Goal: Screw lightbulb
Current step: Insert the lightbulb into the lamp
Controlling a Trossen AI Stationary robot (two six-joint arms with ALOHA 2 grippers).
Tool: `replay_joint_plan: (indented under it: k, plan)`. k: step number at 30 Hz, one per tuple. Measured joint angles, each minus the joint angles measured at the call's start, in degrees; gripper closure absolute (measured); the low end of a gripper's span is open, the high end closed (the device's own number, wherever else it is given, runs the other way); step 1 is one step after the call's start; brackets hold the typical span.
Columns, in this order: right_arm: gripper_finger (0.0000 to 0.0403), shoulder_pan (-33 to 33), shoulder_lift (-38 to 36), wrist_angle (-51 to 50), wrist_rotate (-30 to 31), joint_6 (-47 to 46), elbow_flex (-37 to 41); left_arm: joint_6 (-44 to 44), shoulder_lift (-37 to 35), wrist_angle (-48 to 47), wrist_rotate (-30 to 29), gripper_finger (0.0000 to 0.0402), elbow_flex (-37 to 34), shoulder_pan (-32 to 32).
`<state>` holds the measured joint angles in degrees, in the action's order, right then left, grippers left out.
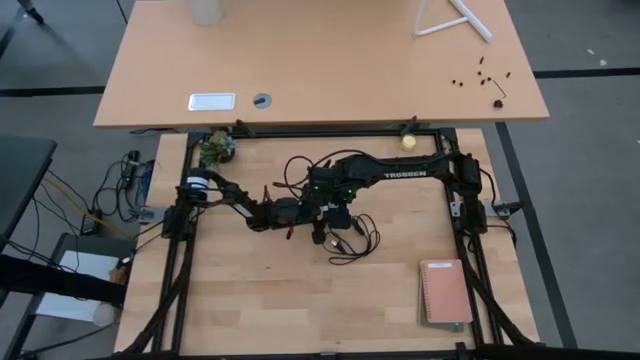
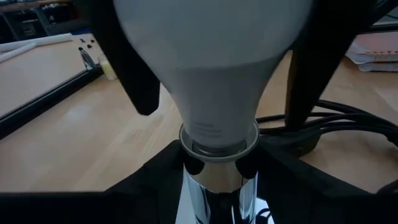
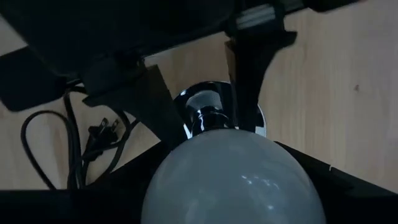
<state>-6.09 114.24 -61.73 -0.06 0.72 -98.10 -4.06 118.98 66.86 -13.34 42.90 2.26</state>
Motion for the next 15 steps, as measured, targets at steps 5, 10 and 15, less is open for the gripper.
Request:
replay_joint_plan:
  k: [5,10,15]
  plan:
    - [0.0135,0.0,0.0,-0.8,0.1,-3.0,0.0,1.3,0.0,-0.6,-0.8,0.0211,0.1,0.0]
    - [0.0135,0.1,0.0,-0.8,0.1,-5.1,0.0,1.4,-0.1,-0.5,-0.8,0.0211,0.1,0.0]
    - [0.0135,0.0,0.0,1.7,0.3,-12.6,0.9,2.6,-0.1,-0.4,-1.4,0.0211,0.1,0.0]
